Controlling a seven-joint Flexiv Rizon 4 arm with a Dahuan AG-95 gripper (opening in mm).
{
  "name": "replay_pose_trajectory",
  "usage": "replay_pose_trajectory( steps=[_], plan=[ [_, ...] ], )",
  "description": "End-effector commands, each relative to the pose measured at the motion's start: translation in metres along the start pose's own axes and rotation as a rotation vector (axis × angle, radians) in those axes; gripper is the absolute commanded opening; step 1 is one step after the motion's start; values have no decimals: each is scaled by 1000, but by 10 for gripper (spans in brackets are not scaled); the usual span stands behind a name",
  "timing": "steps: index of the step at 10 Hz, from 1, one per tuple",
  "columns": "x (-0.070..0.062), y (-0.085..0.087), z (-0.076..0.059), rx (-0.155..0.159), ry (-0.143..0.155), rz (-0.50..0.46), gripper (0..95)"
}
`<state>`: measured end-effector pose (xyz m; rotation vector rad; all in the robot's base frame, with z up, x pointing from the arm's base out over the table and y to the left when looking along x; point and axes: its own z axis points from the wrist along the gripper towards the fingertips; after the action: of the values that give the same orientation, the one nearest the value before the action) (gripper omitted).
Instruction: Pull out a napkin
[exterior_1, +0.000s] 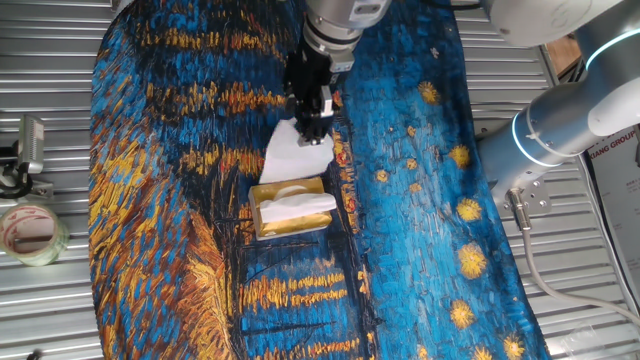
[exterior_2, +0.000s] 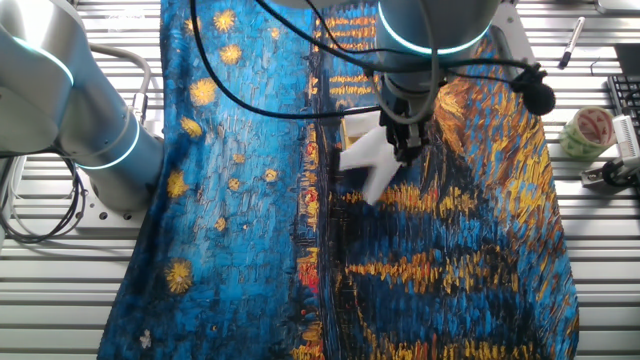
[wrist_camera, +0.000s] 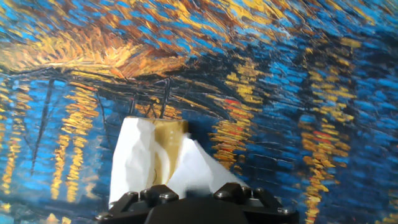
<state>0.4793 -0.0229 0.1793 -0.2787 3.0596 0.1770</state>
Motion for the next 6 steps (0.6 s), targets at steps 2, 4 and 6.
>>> replay_pose_trajectory(
  steps=[2,4,6],
  plan=[
    [1,0,1,-2,-3,-20,570],
    [1,2,-3,-5,0,-16,570],
    [0,0,0,-5,-3,-18,570]
  ],
)
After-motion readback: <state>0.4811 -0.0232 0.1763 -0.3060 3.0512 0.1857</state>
